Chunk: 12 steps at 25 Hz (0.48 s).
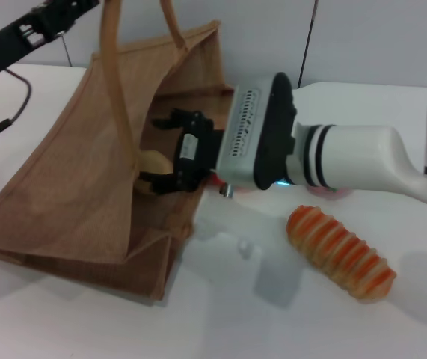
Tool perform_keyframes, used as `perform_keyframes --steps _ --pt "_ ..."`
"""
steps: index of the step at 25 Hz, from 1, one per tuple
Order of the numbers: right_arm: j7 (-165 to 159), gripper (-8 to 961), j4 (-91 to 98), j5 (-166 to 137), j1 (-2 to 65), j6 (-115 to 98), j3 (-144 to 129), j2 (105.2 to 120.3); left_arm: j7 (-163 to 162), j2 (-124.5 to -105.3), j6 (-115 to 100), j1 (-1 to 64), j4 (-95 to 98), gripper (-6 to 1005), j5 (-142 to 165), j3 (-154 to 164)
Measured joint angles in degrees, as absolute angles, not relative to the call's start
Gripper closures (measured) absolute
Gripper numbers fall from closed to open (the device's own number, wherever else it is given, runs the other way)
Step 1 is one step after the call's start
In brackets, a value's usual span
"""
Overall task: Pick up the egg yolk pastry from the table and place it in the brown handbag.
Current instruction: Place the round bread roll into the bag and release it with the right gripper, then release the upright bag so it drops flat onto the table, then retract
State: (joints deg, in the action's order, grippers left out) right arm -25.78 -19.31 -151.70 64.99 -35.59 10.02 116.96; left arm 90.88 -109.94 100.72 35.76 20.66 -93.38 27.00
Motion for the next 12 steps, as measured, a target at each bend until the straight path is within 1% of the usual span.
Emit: perform_keyframes --steps 4,8,12 --pt "-26.0 90 -18.9 -151.7 61.6 -35.8 13.8 116.15 90.9 -109.43 100.3 34.3 20.7 878 -93.4 25.7" --pt "-26.0 70 -17.7 -151.7 59.0 -36.1 17.6 115.79 91.1 -109.00 99.2 32.9 20.7 880 -93.3 23.9" --pt "-26.1 60 -14.3 -151.7 54.9 -39.9 23.8 115.43 91.6 -108.98 94.6 32.2 20.7 846 -92.9 23.2"
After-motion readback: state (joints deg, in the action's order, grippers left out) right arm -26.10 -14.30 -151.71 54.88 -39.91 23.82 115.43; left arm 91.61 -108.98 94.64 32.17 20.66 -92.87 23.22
